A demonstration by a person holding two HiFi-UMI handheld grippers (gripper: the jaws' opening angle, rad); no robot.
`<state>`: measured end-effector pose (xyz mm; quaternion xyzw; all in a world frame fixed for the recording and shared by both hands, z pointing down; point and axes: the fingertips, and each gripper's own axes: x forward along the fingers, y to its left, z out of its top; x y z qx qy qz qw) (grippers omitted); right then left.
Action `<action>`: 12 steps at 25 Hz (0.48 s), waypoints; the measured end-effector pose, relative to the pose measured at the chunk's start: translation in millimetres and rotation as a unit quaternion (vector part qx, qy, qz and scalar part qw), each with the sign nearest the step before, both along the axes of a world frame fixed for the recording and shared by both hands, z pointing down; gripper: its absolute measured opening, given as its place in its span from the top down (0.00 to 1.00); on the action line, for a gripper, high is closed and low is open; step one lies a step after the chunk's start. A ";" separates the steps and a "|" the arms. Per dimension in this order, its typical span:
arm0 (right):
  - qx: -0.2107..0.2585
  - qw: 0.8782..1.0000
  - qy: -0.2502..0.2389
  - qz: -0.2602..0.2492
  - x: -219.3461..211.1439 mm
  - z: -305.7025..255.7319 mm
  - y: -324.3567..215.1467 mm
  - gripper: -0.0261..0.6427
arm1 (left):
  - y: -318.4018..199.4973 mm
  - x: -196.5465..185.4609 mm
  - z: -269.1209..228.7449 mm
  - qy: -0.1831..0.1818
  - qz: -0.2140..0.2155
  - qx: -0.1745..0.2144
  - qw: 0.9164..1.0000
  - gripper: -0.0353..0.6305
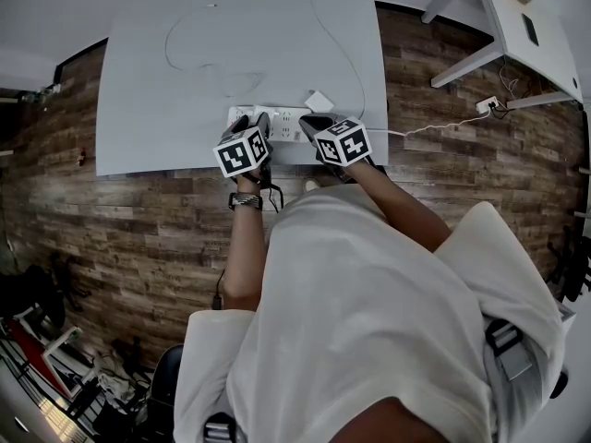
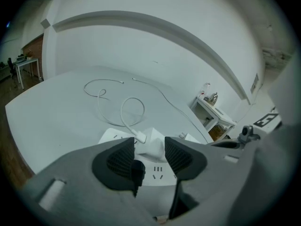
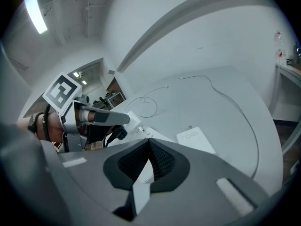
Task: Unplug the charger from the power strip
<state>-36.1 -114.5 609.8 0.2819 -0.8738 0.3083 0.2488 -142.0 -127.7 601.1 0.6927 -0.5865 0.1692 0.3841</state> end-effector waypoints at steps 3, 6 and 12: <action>-0.002 1.000 -0.001 0.009 4.0 0.3 0.5 0.96 | 4.5 -5.6 0.1 -0.002 -0.012 0.004 1.000 0.64; -0.004 1.000 -0.003 0.017 6.2 -0.2 3.7 0.96 | 10.9 -9.5 2.2 -0.005 -0.018 0.004 1.000 0.64; -0.007 0.999 -0.014 0.037 15.4 -12.4 7.7 0.96 | 21.9 -11.6 0.8 -0.019 -0.020 0.009 1.000 0.64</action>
